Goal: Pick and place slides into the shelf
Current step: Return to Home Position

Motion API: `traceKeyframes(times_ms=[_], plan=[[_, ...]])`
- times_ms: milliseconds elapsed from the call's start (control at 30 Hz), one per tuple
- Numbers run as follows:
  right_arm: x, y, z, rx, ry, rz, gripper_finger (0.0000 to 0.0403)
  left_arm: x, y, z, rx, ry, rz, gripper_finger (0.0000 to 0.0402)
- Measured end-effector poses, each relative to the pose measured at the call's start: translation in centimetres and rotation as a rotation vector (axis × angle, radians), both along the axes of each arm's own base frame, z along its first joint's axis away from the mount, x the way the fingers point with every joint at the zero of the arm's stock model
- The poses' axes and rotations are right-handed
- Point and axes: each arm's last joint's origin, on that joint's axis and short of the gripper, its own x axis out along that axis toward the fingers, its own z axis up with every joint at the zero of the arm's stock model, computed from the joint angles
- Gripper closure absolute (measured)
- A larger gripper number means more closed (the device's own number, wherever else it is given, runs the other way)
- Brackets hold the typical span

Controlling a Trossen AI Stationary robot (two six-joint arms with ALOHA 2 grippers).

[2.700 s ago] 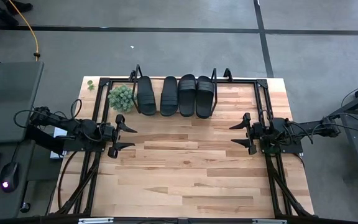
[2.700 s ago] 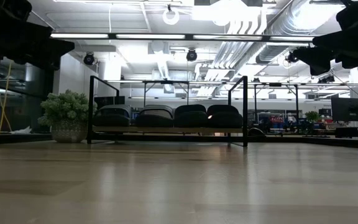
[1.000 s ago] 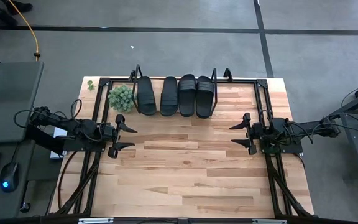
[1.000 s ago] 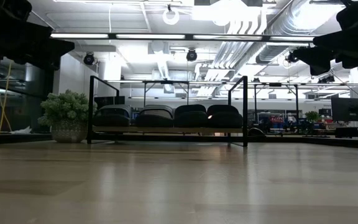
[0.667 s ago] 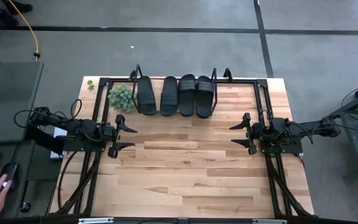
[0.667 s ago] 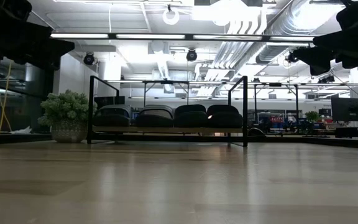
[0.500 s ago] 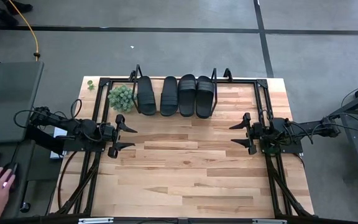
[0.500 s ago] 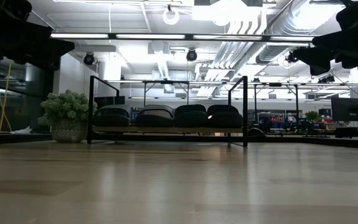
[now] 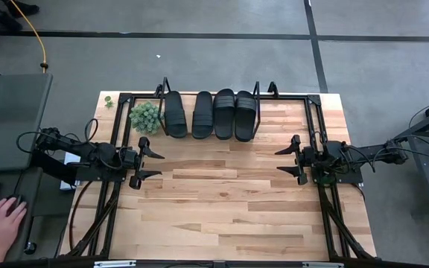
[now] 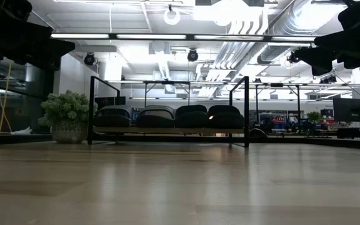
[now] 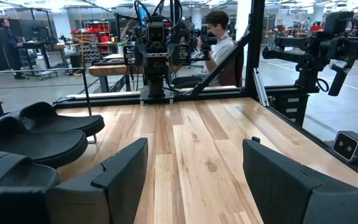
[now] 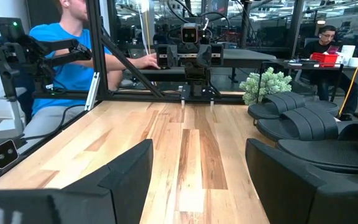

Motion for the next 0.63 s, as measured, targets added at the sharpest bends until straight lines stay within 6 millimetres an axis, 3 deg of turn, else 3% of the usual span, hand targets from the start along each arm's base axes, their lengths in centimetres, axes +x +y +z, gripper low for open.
traceKeyframes(times_ms=[633], plan=[[0.0,0.01,-0.01,0.0,0.001,0.005,0.0155,0.0,0.0,0.0,0.0,0.0,0.0,0.0156]])
